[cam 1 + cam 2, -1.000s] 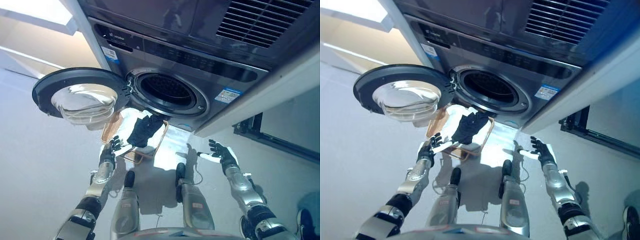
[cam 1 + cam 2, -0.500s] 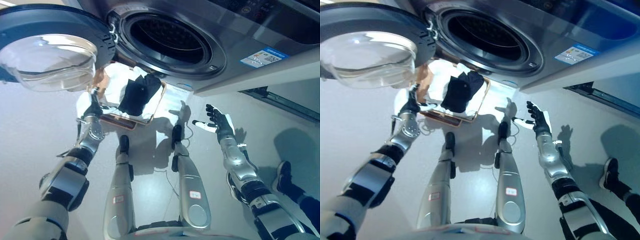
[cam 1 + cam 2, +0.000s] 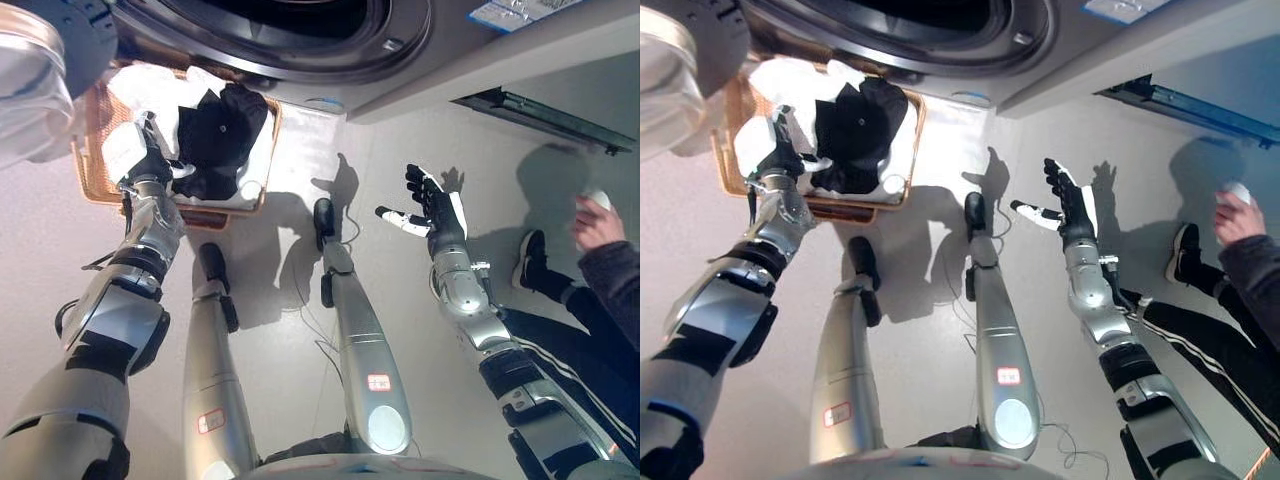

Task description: Put the clothes in the basket into the washing machine.

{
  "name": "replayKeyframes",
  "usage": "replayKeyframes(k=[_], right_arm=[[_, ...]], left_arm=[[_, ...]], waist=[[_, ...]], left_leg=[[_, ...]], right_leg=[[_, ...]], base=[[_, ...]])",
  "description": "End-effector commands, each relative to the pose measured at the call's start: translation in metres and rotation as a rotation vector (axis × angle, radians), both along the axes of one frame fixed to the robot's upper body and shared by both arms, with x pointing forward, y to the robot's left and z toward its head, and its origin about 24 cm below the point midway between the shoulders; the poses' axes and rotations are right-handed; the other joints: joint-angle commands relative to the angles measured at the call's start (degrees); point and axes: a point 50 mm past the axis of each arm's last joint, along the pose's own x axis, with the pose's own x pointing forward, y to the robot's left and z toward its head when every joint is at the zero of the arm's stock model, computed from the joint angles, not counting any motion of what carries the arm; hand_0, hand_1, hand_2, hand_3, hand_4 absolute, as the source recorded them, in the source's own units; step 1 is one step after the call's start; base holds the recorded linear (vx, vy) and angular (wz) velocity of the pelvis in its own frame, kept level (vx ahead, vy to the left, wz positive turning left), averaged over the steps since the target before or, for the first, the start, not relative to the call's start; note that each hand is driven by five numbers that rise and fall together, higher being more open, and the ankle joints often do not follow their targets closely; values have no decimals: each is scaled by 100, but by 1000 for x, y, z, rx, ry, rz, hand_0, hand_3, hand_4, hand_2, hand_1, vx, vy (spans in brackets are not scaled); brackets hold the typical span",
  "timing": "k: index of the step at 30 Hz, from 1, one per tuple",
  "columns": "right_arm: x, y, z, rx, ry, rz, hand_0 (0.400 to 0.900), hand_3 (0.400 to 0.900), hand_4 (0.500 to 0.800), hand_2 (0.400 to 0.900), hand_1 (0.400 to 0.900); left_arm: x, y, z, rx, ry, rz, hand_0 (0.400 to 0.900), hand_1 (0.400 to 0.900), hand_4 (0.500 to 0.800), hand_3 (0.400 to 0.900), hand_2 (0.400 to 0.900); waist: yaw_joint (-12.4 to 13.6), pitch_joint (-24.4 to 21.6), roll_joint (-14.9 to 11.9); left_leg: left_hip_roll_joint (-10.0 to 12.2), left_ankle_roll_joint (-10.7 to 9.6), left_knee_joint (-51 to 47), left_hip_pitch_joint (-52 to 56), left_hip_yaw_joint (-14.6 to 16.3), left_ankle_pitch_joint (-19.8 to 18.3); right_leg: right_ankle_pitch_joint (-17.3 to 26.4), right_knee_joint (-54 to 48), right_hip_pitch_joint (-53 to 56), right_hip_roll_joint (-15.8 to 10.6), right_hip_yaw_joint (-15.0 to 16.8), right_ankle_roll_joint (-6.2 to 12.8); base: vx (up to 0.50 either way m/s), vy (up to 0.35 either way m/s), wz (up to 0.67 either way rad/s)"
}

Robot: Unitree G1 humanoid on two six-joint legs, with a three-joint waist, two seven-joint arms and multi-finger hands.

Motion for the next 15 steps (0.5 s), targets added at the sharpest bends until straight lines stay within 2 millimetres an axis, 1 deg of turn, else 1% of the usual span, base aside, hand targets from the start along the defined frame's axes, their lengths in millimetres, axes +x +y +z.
replayKeyframes(k=[1, 3, 5, 6, 7, 10, 12, 13, 14, 15], right_arm=[[-21, -25, 36, -44, -217, -38, 900, 900, 800, 900, 900], [-28, -30, 46, -54, -272, -57, 900, 900, 800, 900, 900], [-30, -31, 48, -57, -284, -63, 900, 900, 800, 900, 900], [-34, -32, 56, -57, -328, -65, 900, 900, 800, 900, 900], [-37, -32, 60, -60, -350, -61, 900, 900, 800, 900, 900], [-40, -32, 63, -55, -373, -62, 900, 900, 800, 900, 900], [-42, -33, 62, -54, -368, -65, 900, 900, 800, 900, 900], [-43, -33, 62, -55, -369, -67, 900, 900, 800, 900, 900], [-44, -34, 62, -58, -367, -71, 900, 900, 800, 900, 900], [-44, -35, 61, -63, -360, -75, 900, 900, 800, 900, 900]], left_arm=[[-9, 30, 23, 83, -73, 121, 900, 900, 800, 900, 900], [-9, 33, 28, 94, -82, 129, 900, 900, 800, 900, 900], [-9, 33, 31, 109, -85, 130, 900, 900, 800, 900, 900], [-9, 36, 36, 134, -84, 141, 900, 900, 800, 900, 900], [-10, 39, 37, 147, -72, 153, 900, 900, 800, 900, 900], [-11, 43, 38, 120, -64, 162, 900, 900, 800, 900, 900], [-9, 40, 38, 96, -61, 144, 900, 900, 800, 900, 900], [-7, 36, 38, 85, -63, 128, 776, 776, 726, 776, 776], [-5, 33, 39, 82, -66, 112, 443, 443, 526, 443, 443], [-4, 30, 40, 79, -66, 98, 400, 400, 500, 400, 400]], waist=[[-93, -193, 36], [-136, -229, 66], [-145, -263, 94], [-155, -282, 93], [-110, -312, 129], [-125, -343, 137], [-140, -364, 144], [-153, -382, 145], [-154, -402, 155], [-153, -416, 174]], left_leg=[[83, -25, 381, -540, -444, -123], [66, 0, 608, -858, -498, -194], [56, 2, 722, -1020, -500, -224], [61, 16, 921, -1242, -508, -295], [149, 9, 1036, -1275, -543, -520], [154, 28, 1209, -1525, -532, -576], [127, 38, 1246, -1603, -525, -583], [113, 48, 1230, -1623, -509, -594], [107, 52, 1230, -1644, -492, -601], [101, 57, 1232, -1678, -467, -601]], right_leg=[[307, 199, -657, -242, -14, 337], [228, 434, -953, -220, -9, 326], [194, 535, -1090, -212, 0, 316], [119, 763, -1331, -155, -12, 312], [-86, 920, -1406, -72, -15, 349], [-112, 1052, -1660, -31, -18, 364], [-141, 1092, -1727, -37, -25, 361], [-149, 1085, -1760, -43, -36, 356], [-146, 1088, -1798, -51, -32, 352], [-143, 1084, -1841, -36, -19, 350]], base=[[0, 0, 0], [0, 0, 0], [-6, 3, -5], [85, 11, -30], [85, 11, -30], [31, 16, -19], [0, 0, 0], [0, 0, 0], [13, 25, -3], [7, 39, -8]])
